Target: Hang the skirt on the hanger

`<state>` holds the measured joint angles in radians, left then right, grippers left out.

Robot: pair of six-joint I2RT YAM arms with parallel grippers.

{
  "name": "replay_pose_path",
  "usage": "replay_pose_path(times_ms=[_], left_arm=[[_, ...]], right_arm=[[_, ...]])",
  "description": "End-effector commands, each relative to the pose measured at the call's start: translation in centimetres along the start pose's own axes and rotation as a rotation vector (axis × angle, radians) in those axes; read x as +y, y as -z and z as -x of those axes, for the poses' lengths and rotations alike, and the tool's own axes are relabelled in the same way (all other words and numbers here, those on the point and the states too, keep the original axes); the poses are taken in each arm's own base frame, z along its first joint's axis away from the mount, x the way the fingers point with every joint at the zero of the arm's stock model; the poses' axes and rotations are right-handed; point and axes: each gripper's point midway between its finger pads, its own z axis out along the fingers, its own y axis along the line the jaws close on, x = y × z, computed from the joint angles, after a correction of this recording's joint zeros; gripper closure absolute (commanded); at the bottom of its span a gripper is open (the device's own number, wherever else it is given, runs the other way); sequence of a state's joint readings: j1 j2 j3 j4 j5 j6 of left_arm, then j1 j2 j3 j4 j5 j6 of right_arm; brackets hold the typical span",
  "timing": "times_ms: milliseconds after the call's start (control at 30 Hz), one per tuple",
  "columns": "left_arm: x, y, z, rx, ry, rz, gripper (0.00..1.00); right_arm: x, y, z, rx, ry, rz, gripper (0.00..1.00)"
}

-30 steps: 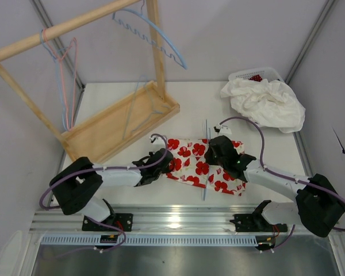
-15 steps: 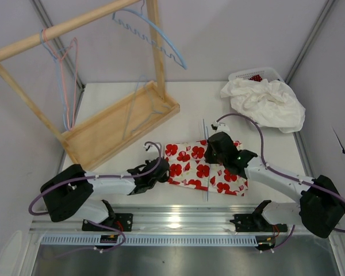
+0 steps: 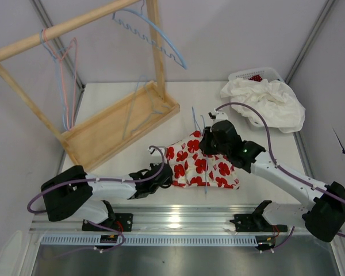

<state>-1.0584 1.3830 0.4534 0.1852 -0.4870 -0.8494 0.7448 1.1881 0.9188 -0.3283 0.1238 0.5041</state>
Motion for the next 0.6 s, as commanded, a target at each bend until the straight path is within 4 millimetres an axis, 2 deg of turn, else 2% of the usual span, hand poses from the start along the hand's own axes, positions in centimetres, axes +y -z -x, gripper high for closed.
replay_pose_path(times_ms=[0, 133, 167, 200, 233, 267, 333, 367, 400, 433, 500, 533, 567], left_arm=[[-1.3, 0.2, 1.0, -0.041, 0.064, -0.028, 0.92], [-2.1, 0.8, 0.5, -0.032, 0.057, -0.066, 0.87], [-2.3, 1.0, 0.6, -0.035, 0.046, -0.075, 0.79], [-2.6, 1.3, 1.0, -0.045, 0.045, -0.086, 0.70], [-2.7, 2.0, 1.7, -0.060, 0.050, -0.098, 0.43], [-2.7, 2.4, 2.2, -0.072, 0.041, -0.106, 0.33], [-2.4, 3.5, 3.4, -0.094, 0.018, -0.093, 0.22], [-2.8, 4.9, 5.7, -0.152, 0.010, -0.105, 0.17], [-2.6, 5.7, 6.7, -0.173, -0.006, -0.098, 0.15], [-2.3, 6.5, 7.6, -0.190, -0.027, -0.085, 0.15], [-2.6, 9.8, 11.4, -0.261, -0.064, -0.104, 0.13], [-2.6, 10.7, 12.6, -0.282, -0.072, -0.110, 0.12], [-3.3, 12.4, 14.9, -0.314, -0.090, -0.133, 0.12]], right_arm=[[1.0, 1.4, 2.6, -0.043, 0.031, 0.005, 1.00], [2.0, 2.6, 3.8, -0.039, 0.062, 0.038, 1.00], [3.0, 3.3, 5.0, -0.054, 0.069, 0.069, 1.00], [3.8, 3.6, 5.2, -0.038, 0.083, 0.103, 1.00], [4.1, 4.0, 5.1, -0.017, 0.103, 0.116, 1.00], [4.6, 4.4, 5.5, -0.015, 0.118, 0.133, 1.00], [5.7, 5.3, 6.6, -0.001, 0.159, 0.166, 1.00], [6.0, 5.6, 7.0, 0.002, 0.175, 0.168, 1.00], [6.7, 6.3, 8.3, -0.016, 0.190, 0.182, 1.00], [6.3, 6.0, 7.8, 0.024, 0.215, 0.160, 1.00], [6.4, 6.7, 8.6, 0.037, 0.229, 0.144, 1.00], [6.5, 6.4, 8.6, 0.055, 0.237, 0.135, 1.00], [6.6, 6.5, 8.7, 0.065, 0.250, 0.140, 1.00]])
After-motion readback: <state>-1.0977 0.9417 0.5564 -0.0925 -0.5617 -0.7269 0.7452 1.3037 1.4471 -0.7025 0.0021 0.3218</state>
